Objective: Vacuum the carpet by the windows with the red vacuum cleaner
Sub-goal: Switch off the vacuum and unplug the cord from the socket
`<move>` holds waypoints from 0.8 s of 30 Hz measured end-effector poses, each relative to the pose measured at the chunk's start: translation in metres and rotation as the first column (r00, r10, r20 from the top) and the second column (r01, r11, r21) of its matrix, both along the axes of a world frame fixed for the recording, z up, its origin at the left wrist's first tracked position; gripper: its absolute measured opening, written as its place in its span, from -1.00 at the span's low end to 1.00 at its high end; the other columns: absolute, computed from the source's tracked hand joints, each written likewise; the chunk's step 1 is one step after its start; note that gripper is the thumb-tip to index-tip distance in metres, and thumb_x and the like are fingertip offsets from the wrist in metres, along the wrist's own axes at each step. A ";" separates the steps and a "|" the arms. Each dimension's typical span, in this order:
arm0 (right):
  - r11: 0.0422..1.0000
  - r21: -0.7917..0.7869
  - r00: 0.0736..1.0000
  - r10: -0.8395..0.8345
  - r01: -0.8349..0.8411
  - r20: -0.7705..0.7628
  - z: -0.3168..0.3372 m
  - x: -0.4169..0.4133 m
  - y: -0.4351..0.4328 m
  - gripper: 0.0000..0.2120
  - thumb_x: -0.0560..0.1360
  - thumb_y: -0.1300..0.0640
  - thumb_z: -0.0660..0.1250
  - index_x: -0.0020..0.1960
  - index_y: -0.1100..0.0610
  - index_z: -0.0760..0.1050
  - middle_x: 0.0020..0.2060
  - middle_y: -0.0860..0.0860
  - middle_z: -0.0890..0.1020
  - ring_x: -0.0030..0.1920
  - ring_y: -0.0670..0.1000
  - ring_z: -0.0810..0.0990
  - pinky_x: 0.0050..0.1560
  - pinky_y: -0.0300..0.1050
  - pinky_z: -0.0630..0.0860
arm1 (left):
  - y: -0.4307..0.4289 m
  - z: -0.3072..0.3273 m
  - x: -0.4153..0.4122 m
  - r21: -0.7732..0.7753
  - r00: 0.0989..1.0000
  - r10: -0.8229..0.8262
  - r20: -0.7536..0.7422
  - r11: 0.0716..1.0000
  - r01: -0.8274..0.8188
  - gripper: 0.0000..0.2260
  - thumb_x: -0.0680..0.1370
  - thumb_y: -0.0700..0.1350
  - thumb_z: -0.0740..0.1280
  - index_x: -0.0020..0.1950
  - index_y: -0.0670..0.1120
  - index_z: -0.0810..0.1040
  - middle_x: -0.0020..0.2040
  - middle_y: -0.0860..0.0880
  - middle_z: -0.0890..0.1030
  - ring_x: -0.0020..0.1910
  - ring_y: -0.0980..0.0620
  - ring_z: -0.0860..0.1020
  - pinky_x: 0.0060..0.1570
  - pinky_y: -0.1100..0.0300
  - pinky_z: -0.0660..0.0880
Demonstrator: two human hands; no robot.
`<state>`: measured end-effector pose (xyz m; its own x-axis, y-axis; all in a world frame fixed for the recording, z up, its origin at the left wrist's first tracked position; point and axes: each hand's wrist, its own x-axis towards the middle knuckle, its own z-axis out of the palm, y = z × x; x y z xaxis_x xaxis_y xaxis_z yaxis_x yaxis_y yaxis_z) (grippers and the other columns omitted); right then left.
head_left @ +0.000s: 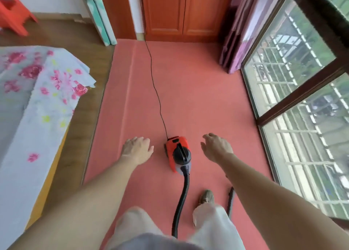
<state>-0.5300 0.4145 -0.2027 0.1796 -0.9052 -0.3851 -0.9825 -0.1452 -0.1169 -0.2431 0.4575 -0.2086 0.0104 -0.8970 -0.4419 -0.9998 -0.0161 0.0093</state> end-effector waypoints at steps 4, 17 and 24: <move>0.995 0.066 0.997 0.076 -0.077 0.011 -0.023 -0.016 -0.044 -0.63 0.62 -0.05 0.11 0.32 0.08 0.45 0.24 0.03 0.54 0.17 0.21 0.57 0.11 0.02 0.49 | -0.022 -0.011 -0.022 0.024 0.994 0.106 -0.012 0.994 -0.106 -0.67 0.64 0.14 0.12 0.06 -0.05 0.54 0.04 -0.04 0.59 0.09 -0.12 0.55 0.10 0.01 0.47; 0.976 0.201 0.987 -0.107 0.082 0.117 -0.209 0.035 -0.160 -0.60 0.59 -0.10 0.12 0.31 0.05 0.48 0.23 0.05 0.56 0.18 0.23 0.57 0.11 0.07 0.52 | -0.129 -0.217 -0.037 0.123 0.941 0.318 -0.115 0.945 -0.304 -0.53 0.65 0.22 0.02 0.15 -0.10 0.53 0.06 -0.09 0.60 0.06 -0.14 0.56 0.05 0.00 0.47; 0.937 0.322 0.957 -0.211 0.140 0.200 -0.412 0.060 -0.198 -0.49 0.58 -0.10 0.17 0.44 0.14 0.36 0.32 0.15 0.49 0.32 0.20 0.47 0.25 0.03 0.43 | -0.152 -0.418 -0.055 0.313 0.691 0.690 -0.217 0.719 -0.620 -0.41 0.63 0.26 0.03 0.42 -0.17 0.39 0.35 -0.17 0.47 0.31 -0.20 0.46 0.24 -0.06 0.40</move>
